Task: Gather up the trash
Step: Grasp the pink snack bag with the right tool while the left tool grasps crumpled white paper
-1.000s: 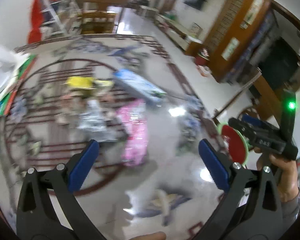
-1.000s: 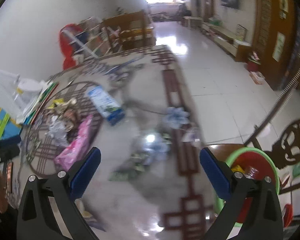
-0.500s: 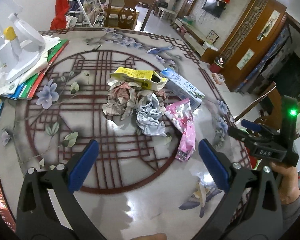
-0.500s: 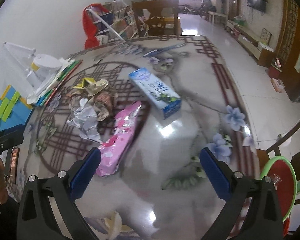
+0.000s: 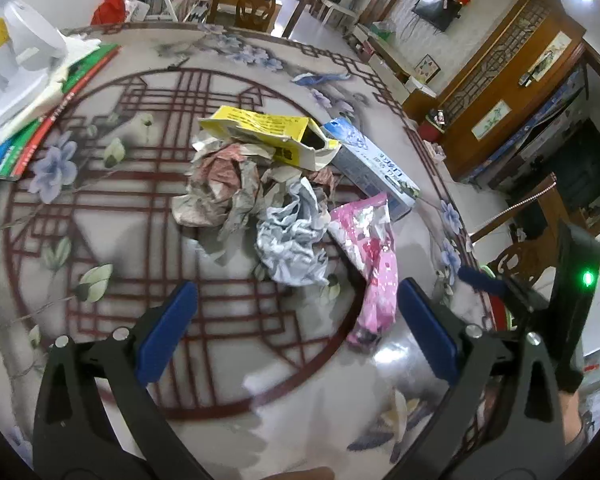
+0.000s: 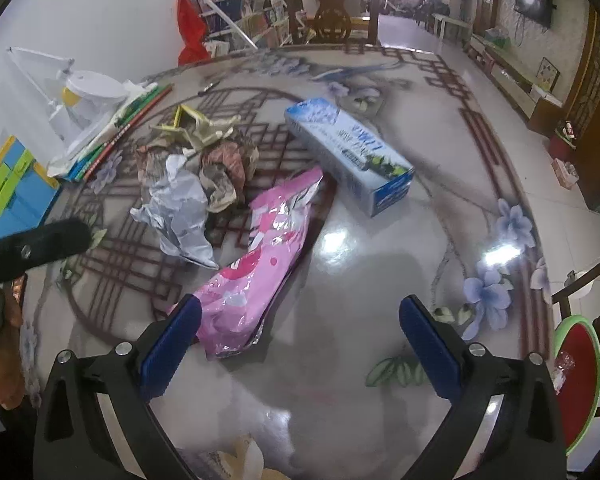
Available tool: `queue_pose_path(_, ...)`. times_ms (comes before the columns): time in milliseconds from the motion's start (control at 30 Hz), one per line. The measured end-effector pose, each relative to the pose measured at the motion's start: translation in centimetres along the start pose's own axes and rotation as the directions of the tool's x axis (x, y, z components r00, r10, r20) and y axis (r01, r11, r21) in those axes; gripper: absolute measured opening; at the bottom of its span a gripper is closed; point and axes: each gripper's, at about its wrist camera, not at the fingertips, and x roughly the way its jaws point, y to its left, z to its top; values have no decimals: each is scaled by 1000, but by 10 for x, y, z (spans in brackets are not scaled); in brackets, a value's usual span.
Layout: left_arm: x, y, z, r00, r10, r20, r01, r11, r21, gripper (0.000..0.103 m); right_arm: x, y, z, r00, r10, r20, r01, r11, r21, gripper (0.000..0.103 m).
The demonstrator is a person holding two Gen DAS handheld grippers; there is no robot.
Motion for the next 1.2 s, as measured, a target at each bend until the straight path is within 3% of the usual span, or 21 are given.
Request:
queue_pose_path(333, 50, 3, 5, 998, 25, -49, -27, 999, -25, 97, 20, 7, 5, 1000, 21, -22, -21, 1000, 9, 95)
queue_pose_path(633, 66, 7, 10, 999, 42, -29, -44, 997, -65, 97, 40, 17, 13, 999, 13, -38, -14, 1000, -18, 94)
queue_pose_path(833, 76, 7, 6, 998, 50, -41, -52, 997, -57, 79, 52, 20, 15, 999, 2, -55, -3, 1000, -27, 78)
queue_pose_path(900, 78, 8, 6, 998, 44, -46, -47, 997, -61, 73, 54, 20, 15, 998, 3, -59, -5, 999, -34, 70)
queue_pose_path(967, 78, 9, 6, 998, 39, -47, -42, 997, -57, 65, 59, 23, 15, 998, -2, -69, -1, 999, -49, 53)
queue_pose_path(1033, 78, 9, 5, 999, 15, -50, -18, 999, -49, 52, 64, 24, 13, 996, -4, -88, -1, 998, -58, 46)
queue_pose_path(1200, 73, 3, 2, 999, 27, -35, -28, 1000, -6, 45, 63, 25, 11, 996, -8, -85, 3, 998, -62, 39)
